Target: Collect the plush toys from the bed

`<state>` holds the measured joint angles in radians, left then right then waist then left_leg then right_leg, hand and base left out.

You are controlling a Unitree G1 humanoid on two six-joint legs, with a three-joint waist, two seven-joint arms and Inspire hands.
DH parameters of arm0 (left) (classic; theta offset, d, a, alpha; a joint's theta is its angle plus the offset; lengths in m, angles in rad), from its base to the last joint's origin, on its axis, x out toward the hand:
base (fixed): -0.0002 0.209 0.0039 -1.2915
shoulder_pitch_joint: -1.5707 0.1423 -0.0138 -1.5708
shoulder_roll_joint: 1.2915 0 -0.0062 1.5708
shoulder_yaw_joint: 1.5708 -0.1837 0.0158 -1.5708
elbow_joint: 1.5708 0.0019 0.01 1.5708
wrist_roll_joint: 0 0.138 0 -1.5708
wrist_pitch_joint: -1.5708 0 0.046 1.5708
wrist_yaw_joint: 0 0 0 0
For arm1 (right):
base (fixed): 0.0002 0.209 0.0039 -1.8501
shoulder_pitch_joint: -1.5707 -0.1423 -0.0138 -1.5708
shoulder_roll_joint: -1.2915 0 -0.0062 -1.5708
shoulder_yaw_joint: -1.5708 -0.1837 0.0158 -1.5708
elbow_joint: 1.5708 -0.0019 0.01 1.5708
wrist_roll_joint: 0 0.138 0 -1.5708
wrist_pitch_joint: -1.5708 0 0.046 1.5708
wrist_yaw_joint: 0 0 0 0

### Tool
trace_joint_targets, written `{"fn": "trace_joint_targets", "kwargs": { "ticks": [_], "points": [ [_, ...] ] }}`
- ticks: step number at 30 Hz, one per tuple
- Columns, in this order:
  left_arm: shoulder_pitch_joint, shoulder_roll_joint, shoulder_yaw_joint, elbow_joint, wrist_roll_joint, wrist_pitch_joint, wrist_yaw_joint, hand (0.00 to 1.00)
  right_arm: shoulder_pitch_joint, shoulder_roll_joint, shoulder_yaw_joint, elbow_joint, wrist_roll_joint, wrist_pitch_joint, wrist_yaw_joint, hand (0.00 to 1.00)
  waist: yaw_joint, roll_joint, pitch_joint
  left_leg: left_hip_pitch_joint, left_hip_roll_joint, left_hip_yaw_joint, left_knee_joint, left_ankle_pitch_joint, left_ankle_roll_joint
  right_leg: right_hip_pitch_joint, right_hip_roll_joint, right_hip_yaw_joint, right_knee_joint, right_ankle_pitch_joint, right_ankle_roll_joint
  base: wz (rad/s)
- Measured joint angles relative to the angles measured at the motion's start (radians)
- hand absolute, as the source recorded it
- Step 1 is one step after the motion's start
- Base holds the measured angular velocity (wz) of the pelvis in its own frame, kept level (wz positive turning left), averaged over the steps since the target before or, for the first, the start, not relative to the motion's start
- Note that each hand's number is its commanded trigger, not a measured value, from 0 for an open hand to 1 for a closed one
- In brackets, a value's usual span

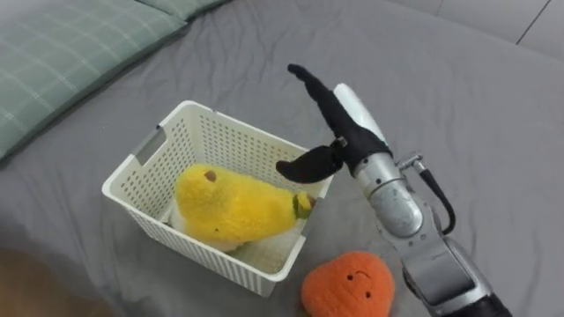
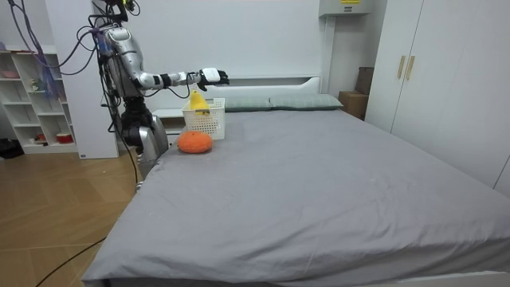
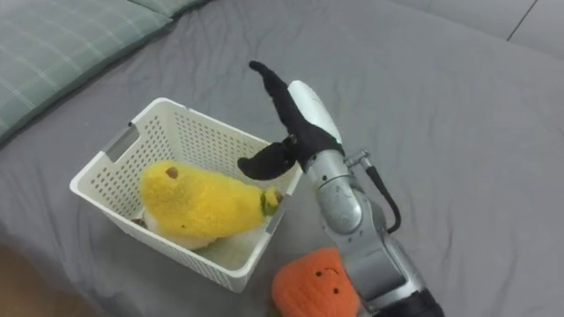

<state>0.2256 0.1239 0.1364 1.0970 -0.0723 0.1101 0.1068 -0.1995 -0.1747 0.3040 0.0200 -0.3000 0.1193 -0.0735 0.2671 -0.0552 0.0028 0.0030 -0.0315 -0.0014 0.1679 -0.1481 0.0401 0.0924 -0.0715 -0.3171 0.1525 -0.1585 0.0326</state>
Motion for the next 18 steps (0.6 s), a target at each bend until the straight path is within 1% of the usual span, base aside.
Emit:
{"fn": "trace_joint_targets", "kwargs": {
  "ticks": [1,2,3,4,5,6,7,9,10,12,13,15,18],
  "points": [
    [0.004,-0.001,0.009,-0.001,0.0,0.0,0.0,0.0,0.015,0.0,-0.015,0.001,0.013,-0.003,-0.005,0.0,-0.006,0.002,0.0014,0.007,0.0,0.001,0.0,0.0,0.0,0.005,0.0,0.003,0.0,0.0,0.0,-0.1],
    [0.014,-0.001,0.024,-0.001,-0.001,0.0,0.002,0.0,0.045,-0.001,-0.035,0.004,0.033,-0.005,-0.016,0.0,-0.015,0.009,0.0016,0.013,0.001,0.003,-0.001,-0.001,0.001,0.011,0.0,0.006,0.0,0.0,0.0,-0.1],
    [0.025,-0.001,0.028,-0.003,-0.003,0.0,0.01,0.0,0.074,-0.007,-0.056,0.007,0.057,-0.005,-0.023,0.0,-0.03,0.013,0.0028,0.017,0.001,0.005,-0.001,-0.002,0.002,0.013,0.0,0.009,0.0,0.0,0.0,-0.06],
    [0.029,-0.001,0.028,-0.003,-0.003,0.0,0.015,0.0,0.084,-0.012,-0.061,0.014,0.064,-0.005,-0.028,0.0,-0.041,0.014,0.0034,0.017,0.001,0.005,-0.001,-0.002,0.002,0.014,0.0,0.009,0.001,0.0,0.0,-0.07],
    [0.034,0.0,0.028,-0.003,-0.002,0.001,0.02,0.0,0.105,-0.026,-0.069,0.031,0.064,-0.005,-0.042,0.0,-0.054,0.019,0.0057,0.017,0.001,0.008,-0.002,-0.003,0.002,0.012,0.0,0.013,0.002,0.0,0.0,-0.07],
    [0.037,0.001,0.032,-0.003,0.001,0.001,0.02,0.0,0.131,-0.031,-0.091,0.054,0.064,-0.009,-0.047,0.0,-0.072,0.019,0.0057,0.016,0.002,0.013,-0.001,-0.003,0.002,0.011,-0.001,0.015,0.002,0.0,0.0,-0.08],
    [0.037,0.0,0.036,-0.002,0.001,0.001,0.02,0.0,0.146,-0.033,-0.104,0.066,0.065,-0.009,-0.049,0.0,-0.076,0.021,0.0048,0.016,0.002,0.016,-0.001,-0.003,0.002,0.01,-0.001,0.016,0.003,0.0,0.0,-0.12],
    [0.039,-0.004,0.055,-0.003,0.004,0.001,0.019,0.0,0.195,-0.04,-0.155,0.098,0.064,-0.008,-0.054,0.0,-0.083,0.026,0.0006,0.012,0.004,0.032,-0.001,-0.004,0.003,-0.003,-0.001,0.034,0.006,0.0,0.0,-0.2],
    [0.04,-0.005,0.059,-0.003,0.004,0.001,0.019,0.0,0.2,-0.039,-0.167,0.108,0.065,-0.01,-0.054,0.0,-0.092,0.027,0.0,0.012,0.004,0.035,-0.001,-0.004,0.003,-0.005,0.0,0.038,0.006,0.0,0.0,-0.16],
    [0.045,-0.004,0.082,-0.003,0.0,0.001,0.018,0.0,0.205,-0.038,-0.217,0.194,0.072,-0.018,-0.056,0.0,-0.125,0.026,-0.0017,0.027,0.004,0.045,-0.003,-0.004,0.004,0.007,0.0,0.041,0.005,0.0,0.0,-0.06],
    [0.047,-0.004,0.088,-0.004,0.0,0.001,0.018,0.0,0.207,-0.038,-0.229,0.213,0.073,-0.017,-0.056,0.0,-0.128,0.026,-0.0033,0.03,0.004,0.046,-0.004,-0.005,0.005,0.009,-0.001,0.042,0.005,-0.001,0.001,-0.09],
    [0.047,-0.004,0.094,-0.013,-0.002,0.001,0.018,0.0,0.222,-0.038,-0.267,0.249,0.077,-0.015,-0.057,0.0,-0.134,0.026,-0.0036,0.039,0.005,0.056,-0.009,-0.005,0.006,0.01,0.0,0.056,0.005,-0.001,0.001,-0.16],
    [0.046,-0.004,0.094,-0.018,-0.001,0.001,0.018,0.0,0.231,-0.036,-0.27,0.25,0.076,-0.014,-0.055,0.0,-0.153,0.024,-0.0043,0.042,0.005,0.059,-0.016,-0.006,0.006,0.01,0.001,0.062,0.004,-0.001,0.002,-0.05]
  ]
}}
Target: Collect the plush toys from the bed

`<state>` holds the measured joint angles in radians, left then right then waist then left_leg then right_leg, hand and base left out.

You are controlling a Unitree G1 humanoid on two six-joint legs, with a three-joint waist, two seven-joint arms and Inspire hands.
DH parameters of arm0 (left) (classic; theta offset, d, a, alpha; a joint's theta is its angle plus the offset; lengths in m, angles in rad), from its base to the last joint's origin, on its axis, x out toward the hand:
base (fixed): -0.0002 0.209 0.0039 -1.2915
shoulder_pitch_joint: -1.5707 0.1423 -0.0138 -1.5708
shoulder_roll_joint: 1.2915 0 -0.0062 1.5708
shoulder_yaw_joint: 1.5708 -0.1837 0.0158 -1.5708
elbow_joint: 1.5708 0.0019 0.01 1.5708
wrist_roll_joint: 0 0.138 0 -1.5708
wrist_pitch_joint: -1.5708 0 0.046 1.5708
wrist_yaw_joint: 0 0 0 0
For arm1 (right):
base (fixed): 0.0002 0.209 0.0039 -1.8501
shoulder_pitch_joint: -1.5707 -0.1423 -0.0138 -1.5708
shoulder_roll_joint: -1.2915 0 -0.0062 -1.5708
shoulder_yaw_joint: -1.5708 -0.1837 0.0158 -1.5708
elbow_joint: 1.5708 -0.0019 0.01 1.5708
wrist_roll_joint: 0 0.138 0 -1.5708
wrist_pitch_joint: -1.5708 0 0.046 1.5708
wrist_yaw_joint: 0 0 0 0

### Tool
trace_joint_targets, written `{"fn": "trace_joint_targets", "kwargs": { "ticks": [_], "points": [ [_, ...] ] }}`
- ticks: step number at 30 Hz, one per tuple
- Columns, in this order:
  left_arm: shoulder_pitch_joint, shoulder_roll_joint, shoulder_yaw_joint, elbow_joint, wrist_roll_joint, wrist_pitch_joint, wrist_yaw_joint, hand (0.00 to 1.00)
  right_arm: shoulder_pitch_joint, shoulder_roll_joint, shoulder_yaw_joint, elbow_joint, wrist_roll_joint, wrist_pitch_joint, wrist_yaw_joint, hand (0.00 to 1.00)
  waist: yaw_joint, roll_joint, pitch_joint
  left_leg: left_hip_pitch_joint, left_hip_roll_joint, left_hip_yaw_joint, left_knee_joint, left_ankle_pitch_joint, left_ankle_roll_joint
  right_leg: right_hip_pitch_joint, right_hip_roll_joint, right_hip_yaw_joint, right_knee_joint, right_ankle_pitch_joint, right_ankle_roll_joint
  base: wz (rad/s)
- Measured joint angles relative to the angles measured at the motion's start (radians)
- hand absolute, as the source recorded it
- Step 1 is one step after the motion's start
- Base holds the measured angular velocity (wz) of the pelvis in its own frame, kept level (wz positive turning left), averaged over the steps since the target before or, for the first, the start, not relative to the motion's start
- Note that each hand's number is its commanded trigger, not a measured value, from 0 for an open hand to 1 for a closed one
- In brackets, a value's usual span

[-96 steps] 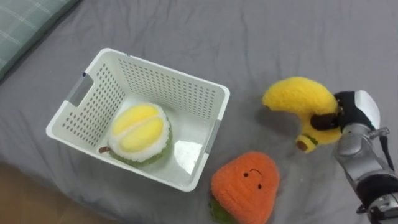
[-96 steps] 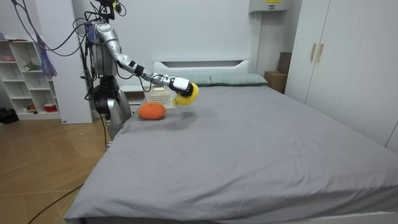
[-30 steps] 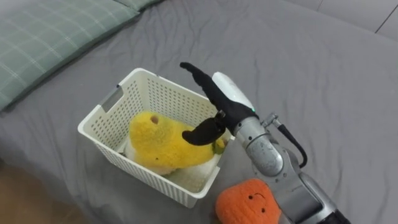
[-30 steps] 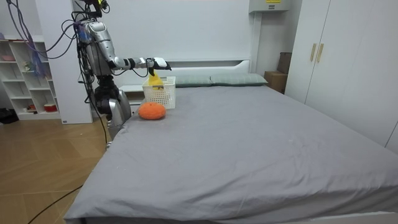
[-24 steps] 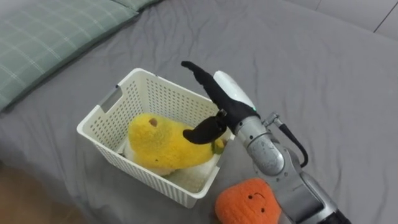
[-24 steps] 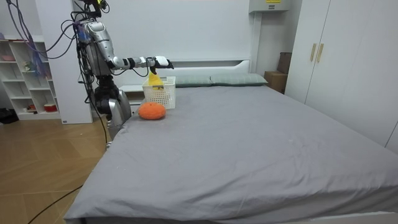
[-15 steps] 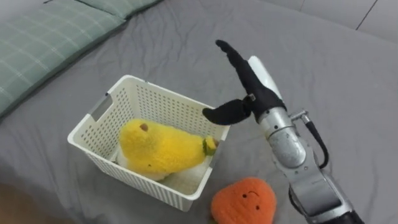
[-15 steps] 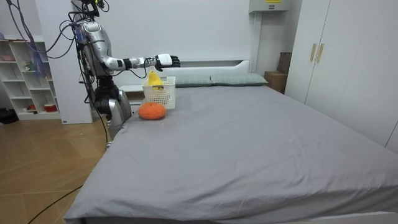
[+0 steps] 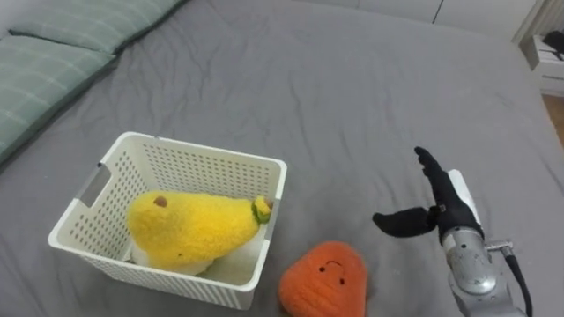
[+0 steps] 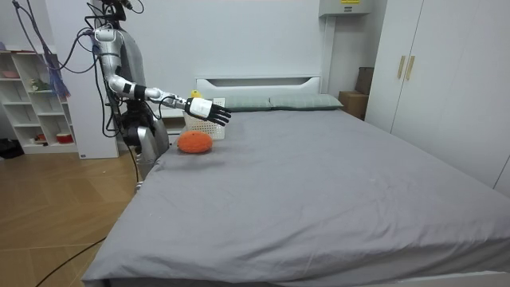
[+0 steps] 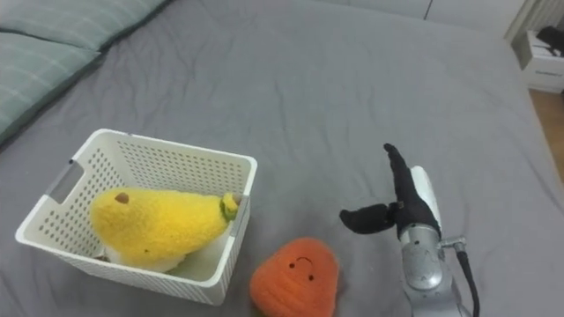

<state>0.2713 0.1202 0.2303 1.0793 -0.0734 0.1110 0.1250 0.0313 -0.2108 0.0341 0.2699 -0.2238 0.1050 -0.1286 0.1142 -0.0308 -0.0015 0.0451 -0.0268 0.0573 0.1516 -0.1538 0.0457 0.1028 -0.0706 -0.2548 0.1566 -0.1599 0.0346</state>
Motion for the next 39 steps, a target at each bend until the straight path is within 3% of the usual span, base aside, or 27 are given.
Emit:
{"fn": "trace_joint_targets", "kwargs": {
  "ticks": [7,12,24,34,39],
  "points": [
    [0.005,0.003,-0.002,-0.012,0.002,0.015,0.0,0.0,0.033,0.0,0.053,0.012,-0.027,0.006,0.064,0.0,0.004,-0.013,-0.0023,0.002,0.001,0.011,0.001,-0.001,0.0,0.0,0.001,0.003,-0.005,0.0,0.0,0.0],
    [0.008,0.007,-0.044,-0.034,-0.003,0.012,0.0,0.0,0.039,0.0,0.13,0.095,-0.061,0.021,0.139,0.0,0.014,-0.014,0.0038,0.0,0.001,0.006,-0.001,-0.004,0.0,0.0,0.001,0.002,-0.005,-0.001,0.001,0.0],
    [0.016,0.003,-0.096,-0.034,0.003,0.021,-0.02,0.0,0.037,0.034,0.206,0.111,-0.176,0.028,0.245,0.0,0.044,-0.011,0.01,-0.001,-0.001,-0.007,0.0,-0.008,0.001,0.002,0.001,-0.001,-0.005,-0.001,0.002,0.0],
    [0.039,-0.011,-0.102,-0.081,0.004,0.034,-0.02,0.0,0.037,0.048,0.222,0.129,-0.218,0.029,0.264,0.0,0.062,-0.01,0.011,-0.019,-0.003,-0.029,0.019,-0.015,0.001,0.004,0.001,-0.024,-0.006,-0.001,0.002,0.06],
    [0.039,-0.011,-0.113,-0.075,0.047,0.034,-0.02,0.0,0.024,0.056,0.222,0.231,-0.231,0.027,0.264,0.0,0.075,-0.014,0.0125,-0.019,-0.004,-0.038,0.023,-0.015,0.001,0.011,0.0,-0.039,-0.007,-0.001,0.002,0.06]
  ]
}}
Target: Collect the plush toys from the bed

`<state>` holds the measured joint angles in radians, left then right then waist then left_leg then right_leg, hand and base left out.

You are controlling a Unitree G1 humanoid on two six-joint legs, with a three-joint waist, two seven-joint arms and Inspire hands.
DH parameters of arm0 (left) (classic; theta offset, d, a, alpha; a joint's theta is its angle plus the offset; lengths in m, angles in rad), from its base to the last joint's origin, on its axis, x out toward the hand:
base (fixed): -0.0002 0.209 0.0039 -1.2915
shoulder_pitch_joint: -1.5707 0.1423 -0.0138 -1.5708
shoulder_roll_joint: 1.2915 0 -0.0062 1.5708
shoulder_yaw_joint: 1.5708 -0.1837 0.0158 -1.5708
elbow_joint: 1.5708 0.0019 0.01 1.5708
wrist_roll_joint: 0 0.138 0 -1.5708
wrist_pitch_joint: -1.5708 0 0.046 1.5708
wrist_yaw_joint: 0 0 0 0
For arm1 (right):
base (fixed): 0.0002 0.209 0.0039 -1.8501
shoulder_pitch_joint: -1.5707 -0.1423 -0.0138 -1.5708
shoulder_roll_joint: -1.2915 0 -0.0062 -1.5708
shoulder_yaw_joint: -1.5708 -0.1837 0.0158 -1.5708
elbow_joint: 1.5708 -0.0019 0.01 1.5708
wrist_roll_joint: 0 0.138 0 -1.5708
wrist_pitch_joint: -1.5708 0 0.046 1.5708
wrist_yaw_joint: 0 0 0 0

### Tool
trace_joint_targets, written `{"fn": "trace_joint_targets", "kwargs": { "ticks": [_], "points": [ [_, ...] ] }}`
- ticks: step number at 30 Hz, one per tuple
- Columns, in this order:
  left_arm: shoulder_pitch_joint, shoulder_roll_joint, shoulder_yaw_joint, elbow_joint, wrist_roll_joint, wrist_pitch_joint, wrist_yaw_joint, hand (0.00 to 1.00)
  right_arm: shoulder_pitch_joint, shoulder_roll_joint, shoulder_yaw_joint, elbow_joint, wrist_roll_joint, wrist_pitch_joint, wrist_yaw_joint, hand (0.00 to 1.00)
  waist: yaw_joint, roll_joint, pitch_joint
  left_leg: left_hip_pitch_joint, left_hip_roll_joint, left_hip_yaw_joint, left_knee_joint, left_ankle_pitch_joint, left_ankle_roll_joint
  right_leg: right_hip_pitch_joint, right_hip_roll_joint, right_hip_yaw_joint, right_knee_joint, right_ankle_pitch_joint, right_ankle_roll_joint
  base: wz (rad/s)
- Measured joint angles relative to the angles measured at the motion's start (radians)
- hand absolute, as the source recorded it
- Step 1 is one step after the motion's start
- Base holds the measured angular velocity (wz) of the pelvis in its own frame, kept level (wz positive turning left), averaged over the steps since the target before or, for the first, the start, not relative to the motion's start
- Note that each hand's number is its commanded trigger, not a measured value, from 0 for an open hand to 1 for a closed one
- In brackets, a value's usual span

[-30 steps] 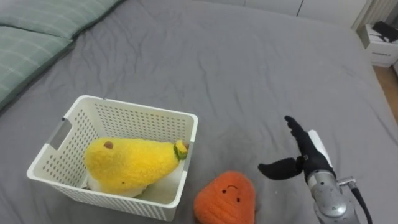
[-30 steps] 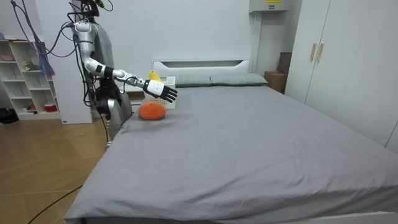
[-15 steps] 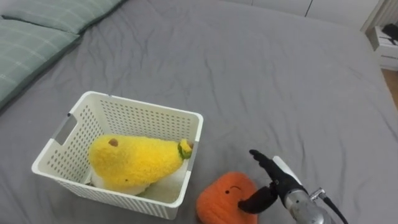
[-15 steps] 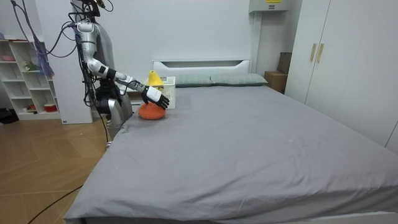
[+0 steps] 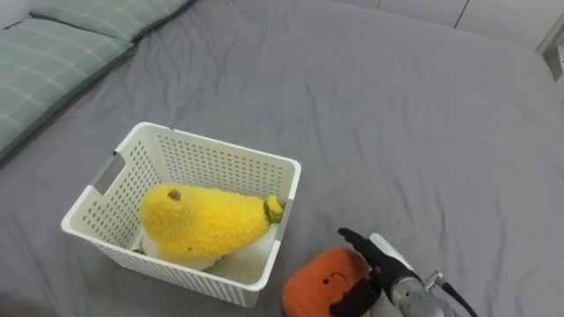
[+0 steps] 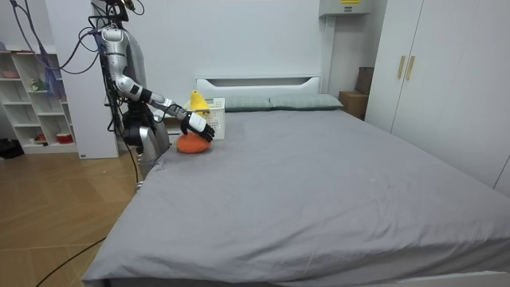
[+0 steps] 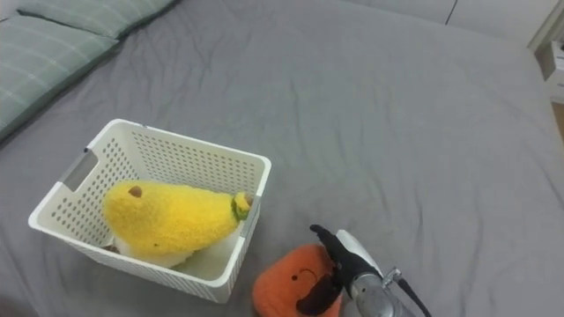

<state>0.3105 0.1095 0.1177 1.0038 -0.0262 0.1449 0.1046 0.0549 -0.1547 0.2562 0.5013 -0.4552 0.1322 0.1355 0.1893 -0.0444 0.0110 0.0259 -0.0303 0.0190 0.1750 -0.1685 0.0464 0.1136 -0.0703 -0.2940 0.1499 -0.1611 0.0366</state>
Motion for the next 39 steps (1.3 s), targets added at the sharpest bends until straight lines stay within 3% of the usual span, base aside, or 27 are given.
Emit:
{"fn": "trace_joint_targets", "kwargs": {
  "ticks": [1,2,3,4,5,15,23,31,39],
  "points": [
    [0.0,0.001,-0.002,0.002,0.0,0.0,0.0,0.0,-0.001,0.0,0.0,0.012,-0.005,0.0,0.0,0.0,0.003,0.0,0.0,0.0,0.0,-0.001,0.001,0.0,0.0,0.001,0.0,-0.001,0.0,0.0,0.0,0.04],
    [0.0,0.001,-0.005,0.008,-0.001,0.0,0.0,0.0,-0.002,0.0,0.001,0.034,-0.017,0.0,-0.001,0.08,0.01,0.0,0.0002,-0.001,0.0,-0.002,0.004,-0.001,0.0,0.002,0.0,-0.003,0.0,0.0,0.0,0.08],
    [0.001,0.001,-0.01,0.015,-0.001,0.0,0.0,0.0,-0.007,0.0,0.002,0.054,-0.023,-0.001,-0.006,0.66,0.011,0.0,0.0005,-0.004,-0.001,-0.006,0.011,-0.003,0.0,0.004,-0.001,-0.009,0.0,0.0,0.0,0.09],
    [0.002,0.001,-0.015,0.019,-0.001,0.001,0.0,0.0,-0.012,0.0,0.003,0.066,-0.023,-0.001,-0.011,0.96,0.011,0.0,0.0007,-0.006,-0.001,-0.008,0.016,-0.004,0.0,0.005,-0.001,-0.01,0.0,0.0,0.0,0.12],
    [0.005,0.0,-0.023,0.025,-0.001,0.002,0.0,0.0,-0.025,0.0,0.007,0.089,-0.023,-0.001,-0.018,1.0,0.011,0.0,0.0009,-0.01,-0.001,-0.013,0.024,-0.006,0.0,0.007,-0.001,-0.011,0.0,-0.001,0.001,0.12],
    [0.026,-0.001,-0.041,0.034,-0.002,0.03,0.001,0.0,-0.065,0.0,0.019,0.202,-0.026,-0.014,-0.098,1.0,0.012,0.002,-0.0001,-0.016,-0.014,-0.034,0.033,-0.007,-0.001,0.022,-0.001,-0.025,-0.016,-0.007,0.005,0.06],
    [0.026,-0.002,-0.041,0.027,0.0,0.026,0.001,0.0,-0.079,0.008,0.033,0.211,-0.028,-0.021,-0.11,1.0,0.012,-0.002,-0.0021,-0.014,-0.015,-0.047,0.031,-0.007,0.0,0.027,-0.003,-0.037,-0.016,-0.007,0.005,0.03],
    [-0.019,0.015,-0.042,0.035,-0.001,0.019,-0.005,0.0,-0.078,0.0,0.005,-0.044,-0.013,-0.019,-0.154,1.0,0.0,0.0,0.0008,-0.013,-0.014,-0.038,0.032,-0.005,0.003,0.027,-0.005,-0.032,-0.014,-0.008,0.006,0.0],
    [-0.037,0.016,0.04,0.034,-0.001,0.0,-0.01,0.0,-0.086,-0.035,-0.146,-0.266,0.012,-0.032,-0.235,1.0,-0.039,0.0,-0.0001,-0.004,-0.015,-0.023,0.022,-0.008,0.008,0.025,-0.013,-0.032,-0.013,-0.005,0.012,-0.05]
  ]
}}
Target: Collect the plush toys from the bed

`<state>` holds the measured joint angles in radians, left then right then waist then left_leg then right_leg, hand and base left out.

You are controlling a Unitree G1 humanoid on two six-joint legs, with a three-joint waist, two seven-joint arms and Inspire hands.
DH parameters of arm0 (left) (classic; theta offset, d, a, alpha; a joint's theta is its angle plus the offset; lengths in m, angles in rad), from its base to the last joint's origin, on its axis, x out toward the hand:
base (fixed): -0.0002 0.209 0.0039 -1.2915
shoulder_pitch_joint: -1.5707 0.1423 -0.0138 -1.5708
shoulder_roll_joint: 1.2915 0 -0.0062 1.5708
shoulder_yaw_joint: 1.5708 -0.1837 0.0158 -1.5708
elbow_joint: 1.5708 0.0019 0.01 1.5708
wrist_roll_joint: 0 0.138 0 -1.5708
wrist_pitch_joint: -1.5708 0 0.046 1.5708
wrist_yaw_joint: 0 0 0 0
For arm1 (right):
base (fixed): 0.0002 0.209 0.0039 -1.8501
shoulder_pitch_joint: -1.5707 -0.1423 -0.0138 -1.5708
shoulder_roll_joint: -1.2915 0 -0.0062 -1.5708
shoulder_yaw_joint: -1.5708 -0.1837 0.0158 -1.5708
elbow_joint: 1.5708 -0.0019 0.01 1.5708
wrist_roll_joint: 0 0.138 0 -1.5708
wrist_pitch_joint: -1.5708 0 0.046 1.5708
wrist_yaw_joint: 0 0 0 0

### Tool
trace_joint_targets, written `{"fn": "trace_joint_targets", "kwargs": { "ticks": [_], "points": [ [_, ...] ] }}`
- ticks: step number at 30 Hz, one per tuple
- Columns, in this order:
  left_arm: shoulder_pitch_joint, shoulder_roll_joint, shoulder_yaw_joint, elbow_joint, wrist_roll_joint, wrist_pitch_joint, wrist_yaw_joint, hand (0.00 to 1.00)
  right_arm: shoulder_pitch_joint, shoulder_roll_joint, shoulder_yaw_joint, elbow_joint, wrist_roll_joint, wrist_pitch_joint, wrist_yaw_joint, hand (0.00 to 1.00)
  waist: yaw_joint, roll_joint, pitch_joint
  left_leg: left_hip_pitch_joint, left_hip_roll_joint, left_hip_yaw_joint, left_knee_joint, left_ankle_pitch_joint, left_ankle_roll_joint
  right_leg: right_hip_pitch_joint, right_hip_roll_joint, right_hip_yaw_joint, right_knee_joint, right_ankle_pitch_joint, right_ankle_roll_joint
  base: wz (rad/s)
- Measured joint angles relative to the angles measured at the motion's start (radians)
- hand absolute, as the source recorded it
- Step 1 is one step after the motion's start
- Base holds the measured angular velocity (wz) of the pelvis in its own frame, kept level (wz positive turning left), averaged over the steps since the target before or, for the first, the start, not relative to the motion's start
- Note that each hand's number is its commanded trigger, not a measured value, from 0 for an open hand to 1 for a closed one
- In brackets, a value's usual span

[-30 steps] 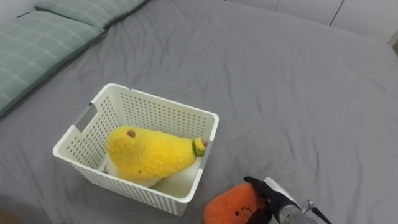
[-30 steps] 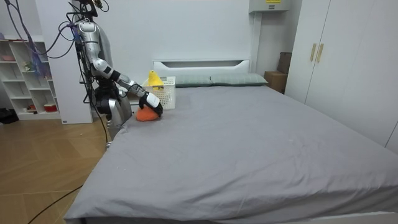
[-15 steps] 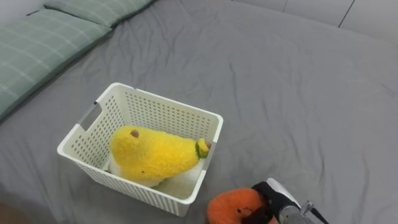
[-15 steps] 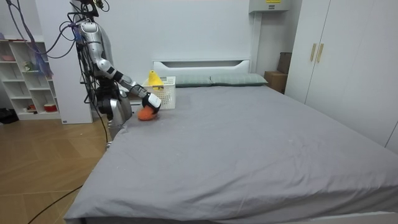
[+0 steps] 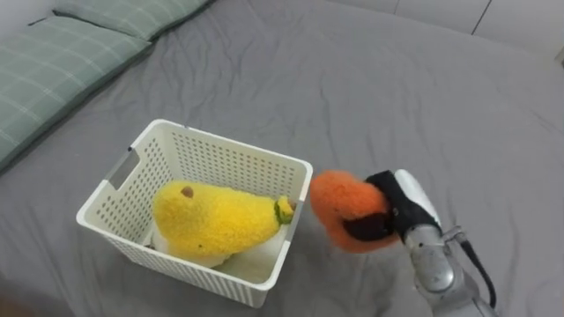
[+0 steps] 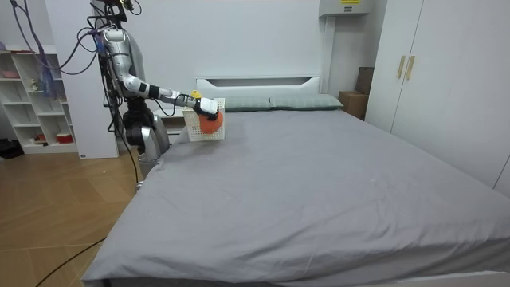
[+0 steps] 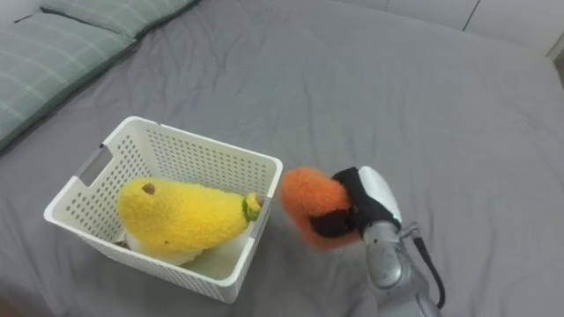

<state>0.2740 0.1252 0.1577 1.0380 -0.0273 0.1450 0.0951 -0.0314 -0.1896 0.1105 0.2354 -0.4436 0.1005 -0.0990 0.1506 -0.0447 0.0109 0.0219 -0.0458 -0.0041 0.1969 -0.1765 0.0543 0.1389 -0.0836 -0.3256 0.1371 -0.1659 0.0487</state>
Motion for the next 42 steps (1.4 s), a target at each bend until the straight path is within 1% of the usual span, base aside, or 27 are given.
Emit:
{"fn": "trace_joint_targets", "kwargs": {
  "ticks": [4,5,6,8,9,13,15,19,21,22,24,25,28,29,30,31,32,33,34,35,36,37,38,39,41,42],
  "points": [
    [-0.008,0.002,0.029,-0.011,0.0,-0.001,-0.013,0.0,0.0,-0.04,-0.027,-0.136,-0.004,0.002,-0.009,1.0,-0.023,-0.001,-0.0025,-0.001,0.0,0.001,-0.003,0.001,0.001,-0.006,0.0,0.006,0.003,0.0,0.0,-0.03],
    [-0.009,0.004,0.035,-0.011,0.0,-0.001,-0.016,0.0,0.0,-0.049,-0.03,-0.164,-0.007,0.002,-0.02,1.0,-0.03,-0.006,-0.006,0.001,0.001,0.004,-0.007,0.001,0.001,-0.006,0.0,0.009,0.003,0.0,0.0,-0.08],
    [-0.013,0.006,0.035,-0.01,-0.001,-0.003,-0.017,0.0,0.0,-0.051,-0.036,-0.182,-0.007,0.002,-0.023,1.0,-0.033,-0.01,-0.0097,0.005,0.002,0.012,-0.01,0.001,0.001,-0.006,0.001,0.013,0.004,0.0,0.0,-0.1],
    [-0.021,0.005,0.034,-0.006,-0.015,-0.009,-0.017,0.0,0.0,-0.051,-0.037,-0.202,-0.001,0.002,-0.029,1.0,-0.034,-0.013,-0.0114,0.01,0.003,0.021,-0.011,0.001,0.001,-0.006,0.001,0.022,0.008,0.001,0.0,-0.12],
    [-0.025,0.002,0.034,-0.007,-0.023,-0.019,-0.017,0.0,0.0,-0.051,-0.037,-0.22,0.003,0.003,-0.029,0.99,-0.036,-0.013,-0.011,0.01,0.003,0.022,-0.011,0.001,0.002,-0.011,0.0,0.025,0.015,0.001,0.001,-0.11],
    [-0.038,0.002,0.034,-0.007,-0.019,-0.035,-0.017,0.0,-0.007,-0.051,-0.04,-0.288,0.002,0.01,-0.022,1.0,-0.034,-0.011,-0.0103,0.008,0.002,0.021,-0.011,0.001,0.004,-0.018,-0.001,0.037,0.018,0.002,0.002,-0.05],
    [-0.038,0.002,0.034,-0.007,-0.019,-0.042,-0.017,0.0,-0.028,-0.051,-0.041,-0.299,0.003,0.01,-0.013,1.0,-0.033,-0.01,-0.01,0.009,0.002,0.022,-0.011,0.001,0.005,-0.019,-0.001,0.041,0.018,0.003,0.003,0.0],
    [-0.042,0.002,0.034,-0.003,-0.022,-0.043,-0.017,0.0,-0.042,-0.051,-0.041,-0.299,0.006,0.011,-0.007,1.0,-0.011,-0.009,-0.0094,0.009,0.001,0.022,-0.012,0.001,0.005,-0.019,0.0,0.042,0.018,0.003,0.003,0.0],
    [-0.046,0.005,0.034,0.026,-0.021,-0.045,-0.017,0.0,-0.062,-0.051,-0.015,-0.3,0.012,0.022,-0.001,1.0,0.001,-0.007,-0.008,0.017,0.002,0.023,-0.019,0.002,0.005,-0.016,0.001,0.048,0.018,0.003,0.004,-0.03],
    [-0.048,0.006,0.034,0.037,-0.02,-0.045,-0.017,0.0,-0.068,-0.051,-0.009,-0.3,0.015,0.023,0.007,1.0,0.001,-0.007,-0.0077,0.018,0.002,0.023,-0.02,0.002,0.005,-0.014,0.001,0.048,0.017,0.003,0.004,-0.04],
    [-0.052,0.007,0.034,0.062,-0.017,-0.043,-0.017,0.0,-0.082,-0.05,-0.002,-0.316,0.015,0.028,0.027,0.98,0.02,-0.007,-0.0071,0.022,0.002,0.026,-0.025,0.002,0.005,-0.012,0.001,0.05,0.016,0.003,0.004,0.0],
    [-0.053,0.007,0.034,0.064,-0.017,-0.043,-0.017,0.0,-0.085,-0.05,0.001,-0.324,0.015,0.031,0.028,0.97,0.023,-0.008,-0.0068,0.023,0.002,0.026,-0.026,0.002,0.005,-0.012,0.001,0.05,0.016,0.003,0.004,0.0],
    [-0.05,0.007,0.033,0.063,-0.017,-0.041,-0.017,0.0,-0.129,-0.049,0.031,-0.33,0.017,0.033,0.038,0.95,0.039,-0.006,-0.0055,0.022,0.002,0.025,-0.026,0.002,0.006,-0.013,0.001,0.05,0.015,0.003,0.004,0.0],
    [-0.054,0.007,0.033,0.062,-0.016,-0.041,-0.017,0.0,-0.143,-0.049,0.045,-0.33,0.017,0.034,0.042,0.93,0.049,-0.006,-0.0055,0.021,0.002,0.023,-0.026,0.002,0.006,-0.013,0.001,0.048,0.015,0.003,0.004,0.05],
    [-0.058,0.007,0.033,0.062,-0.013,-0.041,-0.017,0.0,-0.16,-0.049,0.066,-0.33,0.017,0.035,0.051,0.9,0.053,-0.006,-0.0054,0.02,0.001,0.02,-0.026,0.002,0.006,-0.012,0.0,0.045,0.015,0.003,0.004,0.06],
    [-0.06,0.007,0.031,0.062,-0.011,-0.041,-0.017,0.0,-0.168,-0.048,0.077,-0.33,0.017,0.034,0.057,0.89,0.054,-0.006,-0.0053,0.019,0.001,0.019,-0.026,0.002,0.006,-0.013,0.0,0.045,0.015,0.003,0.004,0.06],
    [-0.064,0.007,0.026,0.061,-0.009,-0.041,-0.017,0.0,-0.18,-0.047,0.102,-0.33,0.017,0.035,0.061,0.85,0.059,-0.007,-0.0054,0.019,0.0,0.018,-0.025,0.002,0.006,-0.012,0.0,0.043,0.015,0.003,0.004,0.0],
    [-0.065,0.005,0.022,0.059,-0.006,-0.041,-0.017,0.0,-0.187,-0.039,0.121,-0.331,0.017,0.035,0.072,0.81,0.072,-0.006,-0.0051,0.018,0.0,0.017,-0.025,0.002,0.006,-0.012,0.0,0.041,0.015,0.004,0.004,0.03],
    [-0.069,0.004,0.019,0.058,-0.004,-0.041,-0.017,0.0,-0.189,-0.034,0.129,-0.331,0.015,0.036,0.074,0.73,0.074,-0.006,-0.0052,0.017,0.0,0.015,-0.024,0.002,0.006,-0.012,0.0,0.039,0.015,0.004,0.004,0.09],
    [-0.073,0.001,0.014,0.049,-0.001,-0.04,-0.017,0.0,-0.195,-0.021,0.145,-0.331,0.013,0.046,0.087,0.61,0.079,-0.006,-0.0052,0.013,-0.002,0.009,-0.021,0.002,0.006,-0.012,-0.001,0.034,0.015,0.004,0.005,0.15],
    [-0.074,0.0,0.014,0.033,0.0,-0.04,-0.017,0.0,-0.199,-0.012,0.16,-0.331,0.007,0.055,0.102,0.46,0.087,-0.007,-0.0055,0.008,-0.003,0.0,-0.018,0.003,0.006,-0.013,-0.001,0.03,0.014,0.004,0.005,0.17],
    [-0.078,0.0,0.014,0.03,0.0,-0.04,-0.017,0.0,-0.2,-0.009,0.169,-0.331,0.005,0.06,0.106,0.21,0.092,-0.007,-0.0055,0.006,-0.003,-0.002,-0.017,0.003,0.006,-0.013,-0.001,0.031,0.014,0.004,0.006,0.12],
    [-0.091,0.002,0.014,0.029,0.0,-0.039,-0.017,0.0,-0.204,-0.006,0.191,-0.331,-0.004,0.072,0.12,0.07,0.102,-0.008,-0.0054,0.004,-0.003,-0.005,-0.017,0.003,0.006,-0.015,0.0,0.037,0.014,0.005,0.006,0.11],
    [-0.102,0.001,0.014,0.029,0.0,-0.037,-0.017,0.0,-0.206,0.001,0.207,-0.331,-0.02,0.078,0.14,0.0,0.112,-0.008,-0.0056,0.002,-0.004,-0.011,-0.017,0.003,0.006,-0.015,0.0,0.037,0.014,0.005,0.006,0.12],
    [-0.109,0.001,0.014,0.029,0.001,-0.034,-0.017,0.0,-0.206,0.007,0.229,-0.331,-0.039,0.086,0.165,0.0,0.13,-0.009,-0.0048,-0.002,-0.004,-0.016,-0.016,0.005,0.005,-0.017,0.001,0.038,0.014,0.005,0.006,0.12],
    [-0.116,0.0,0.013,0.023,0.001,-0.032,-0.017,0.0,-0.206,0.017,0.244,-0.331,-0.065,0.1,0.183,0.0,0.139,-0.011,-0.0054,-0.005,-0.005,-0.02,-0.016,0.006,0.004,-0.018,0.001,0.037,0.014,0.005,0.006,0.08]
  ]
}}
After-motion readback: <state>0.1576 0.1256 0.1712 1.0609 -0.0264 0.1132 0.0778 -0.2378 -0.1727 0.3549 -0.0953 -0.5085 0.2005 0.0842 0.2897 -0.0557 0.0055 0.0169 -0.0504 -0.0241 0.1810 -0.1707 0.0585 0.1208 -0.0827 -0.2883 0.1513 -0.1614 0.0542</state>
